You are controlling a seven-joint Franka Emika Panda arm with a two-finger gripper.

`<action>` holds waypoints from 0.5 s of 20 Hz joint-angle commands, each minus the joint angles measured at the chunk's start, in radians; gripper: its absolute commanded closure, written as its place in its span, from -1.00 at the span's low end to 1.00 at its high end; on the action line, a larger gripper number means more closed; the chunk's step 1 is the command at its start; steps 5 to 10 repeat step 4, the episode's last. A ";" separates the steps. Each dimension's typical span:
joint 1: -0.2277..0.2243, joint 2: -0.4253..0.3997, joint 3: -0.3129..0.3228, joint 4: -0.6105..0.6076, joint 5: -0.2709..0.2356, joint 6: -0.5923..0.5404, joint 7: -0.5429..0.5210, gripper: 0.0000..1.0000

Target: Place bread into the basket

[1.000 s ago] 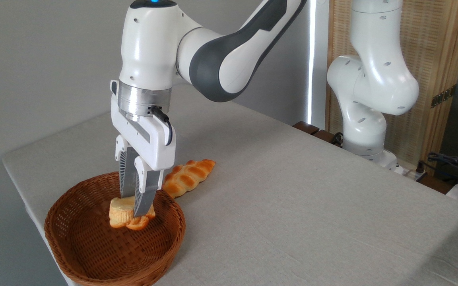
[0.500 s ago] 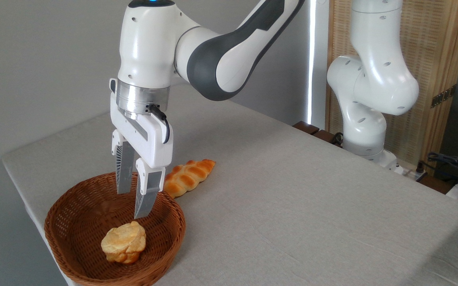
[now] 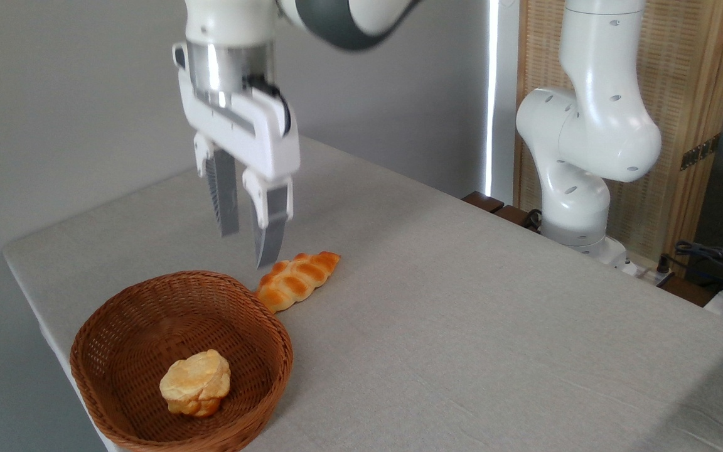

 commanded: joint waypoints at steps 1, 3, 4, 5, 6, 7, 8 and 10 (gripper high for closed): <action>-0.002 0.013 0.008 0.083 -0.003 -0.133 -0.018 -1.00; 0.004 0.015 0.008 0.080 -0.003 -0.145 -0.017 -1.00; 0.005 0.015 0.011 0.080 -0.003 -0.147 -0.011 -1.00; 0.005 0.015 0.011 0.080 -0.003 -0.147 -0.011 -1.00; 0.005 0.015 0.011 0.080 -0.003 -0.147 -0.011 -1.00; 0.005 0.015 0.011 0.080 -0.003 -0.147 -0.011 -1.00; 0.005 0.015 0.011 0.080 -0.003 -0.147 -0.011 -1.00; 0.005 0.015 0.011 0.080 -0.003 -0.147 -0.011 -1.00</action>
